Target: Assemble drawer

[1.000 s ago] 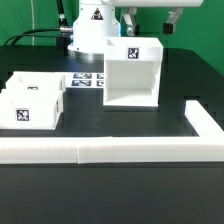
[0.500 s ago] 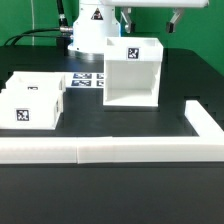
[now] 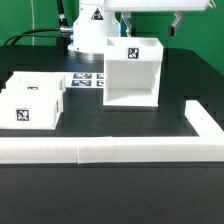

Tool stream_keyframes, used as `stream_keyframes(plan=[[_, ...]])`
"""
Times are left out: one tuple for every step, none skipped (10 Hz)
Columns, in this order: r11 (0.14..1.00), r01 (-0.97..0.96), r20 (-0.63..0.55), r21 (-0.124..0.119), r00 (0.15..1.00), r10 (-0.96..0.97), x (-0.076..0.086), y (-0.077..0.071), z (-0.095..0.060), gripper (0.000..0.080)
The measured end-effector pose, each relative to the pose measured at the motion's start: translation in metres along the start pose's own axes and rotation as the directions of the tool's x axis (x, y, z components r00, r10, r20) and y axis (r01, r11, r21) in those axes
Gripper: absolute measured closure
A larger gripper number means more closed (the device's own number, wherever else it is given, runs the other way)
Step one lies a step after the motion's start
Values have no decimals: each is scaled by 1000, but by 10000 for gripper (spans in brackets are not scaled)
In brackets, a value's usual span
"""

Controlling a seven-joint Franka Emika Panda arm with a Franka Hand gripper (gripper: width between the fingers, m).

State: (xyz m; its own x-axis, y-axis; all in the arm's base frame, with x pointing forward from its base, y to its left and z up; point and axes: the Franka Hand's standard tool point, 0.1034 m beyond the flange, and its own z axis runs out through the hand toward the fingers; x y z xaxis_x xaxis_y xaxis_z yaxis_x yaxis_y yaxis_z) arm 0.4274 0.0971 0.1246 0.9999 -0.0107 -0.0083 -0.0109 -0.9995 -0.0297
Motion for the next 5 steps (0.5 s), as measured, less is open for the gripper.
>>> stream_keyframes(plan=[[1000,-10,0,7,1000,10,-7,-5,6,150],[1000,-6,1,8,1000,6,-12,-9,11,150],[1000,0,10,6,1000,0,-17,-11,15,150],[1000,4,11,6,1000,-4,-20,-12,18,150],[1000,6,9,6,1000,-6,-23,-11,23,150]])
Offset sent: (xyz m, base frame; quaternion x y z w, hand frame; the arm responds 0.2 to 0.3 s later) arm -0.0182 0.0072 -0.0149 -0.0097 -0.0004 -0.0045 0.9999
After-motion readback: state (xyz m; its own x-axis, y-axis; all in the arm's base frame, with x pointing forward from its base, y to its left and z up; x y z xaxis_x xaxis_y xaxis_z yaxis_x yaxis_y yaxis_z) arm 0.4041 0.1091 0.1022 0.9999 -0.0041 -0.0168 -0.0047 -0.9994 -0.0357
